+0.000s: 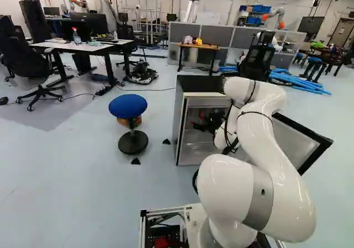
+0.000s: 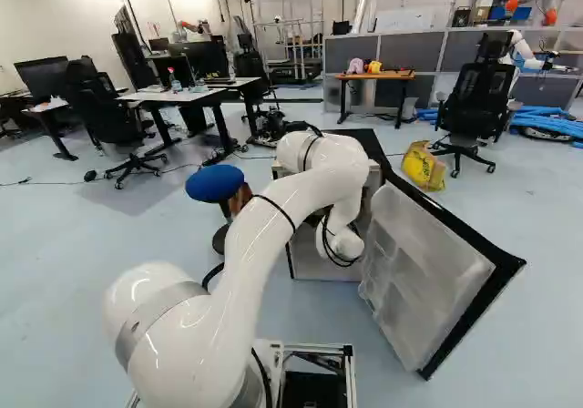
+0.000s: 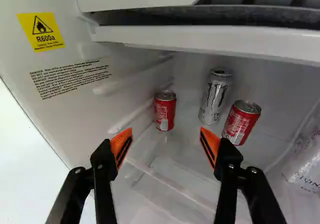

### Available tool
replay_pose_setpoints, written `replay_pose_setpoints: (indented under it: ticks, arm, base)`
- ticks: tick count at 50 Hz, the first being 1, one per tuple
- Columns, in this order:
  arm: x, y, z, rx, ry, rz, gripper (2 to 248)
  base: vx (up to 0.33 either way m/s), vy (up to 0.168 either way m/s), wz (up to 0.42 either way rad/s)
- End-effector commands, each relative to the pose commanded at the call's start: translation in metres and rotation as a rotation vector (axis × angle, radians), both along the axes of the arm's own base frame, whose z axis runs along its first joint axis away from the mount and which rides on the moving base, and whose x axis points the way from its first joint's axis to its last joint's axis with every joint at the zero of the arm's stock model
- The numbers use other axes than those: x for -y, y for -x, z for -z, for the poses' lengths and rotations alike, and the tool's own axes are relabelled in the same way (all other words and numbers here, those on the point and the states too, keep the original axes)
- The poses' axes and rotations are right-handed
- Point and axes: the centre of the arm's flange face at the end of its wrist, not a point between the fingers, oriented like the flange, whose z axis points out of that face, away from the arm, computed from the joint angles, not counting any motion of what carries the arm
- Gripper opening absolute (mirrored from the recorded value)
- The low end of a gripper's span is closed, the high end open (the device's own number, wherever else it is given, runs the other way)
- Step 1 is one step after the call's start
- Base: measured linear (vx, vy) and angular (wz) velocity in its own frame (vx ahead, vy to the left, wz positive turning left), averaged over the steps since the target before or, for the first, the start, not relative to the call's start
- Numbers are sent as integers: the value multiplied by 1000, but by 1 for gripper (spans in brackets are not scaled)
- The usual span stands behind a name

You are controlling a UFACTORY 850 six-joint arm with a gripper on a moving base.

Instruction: Grab a drink from the fridge

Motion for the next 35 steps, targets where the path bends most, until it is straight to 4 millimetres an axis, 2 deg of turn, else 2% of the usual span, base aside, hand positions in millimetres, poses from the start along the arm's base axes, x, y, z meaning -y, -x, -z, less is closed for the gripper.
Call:
replay_pose_setpoints:
  ticks: [1, 5, 6, 10, 11, 22, 31, 32, 35]
  arm:
    - [0, 0, 0, 0, 0, 0, 197]
    - [0, 0, 0, 0, 0, 0, 197]
    - [0, 0, 0, 0, 0, 0, 209]
    - [0, 0, 0, 0, 0, 0, 209]
    - [0, 0, 0, 0, 0, 0, 218]
    - [0, 0, 0, 0, 0, 0, 209]
    - [0, 0, 0, 0, 0, 0, 211]
    - [0, 0, 0, 0, 0, 0, 202]
    - [0, 0, 0, 0, 0, 0, 202]
  base:
    - [0, 0, 0]
    - [0, 0, 0]
    - [0, 0, 0]
    - [0, 0, 0]
    - [0, 0, 0]
    - [0, 0, 0]
    - [0, 0, 0]
    - [0, 0, 0]
    - [0, 0, 0]
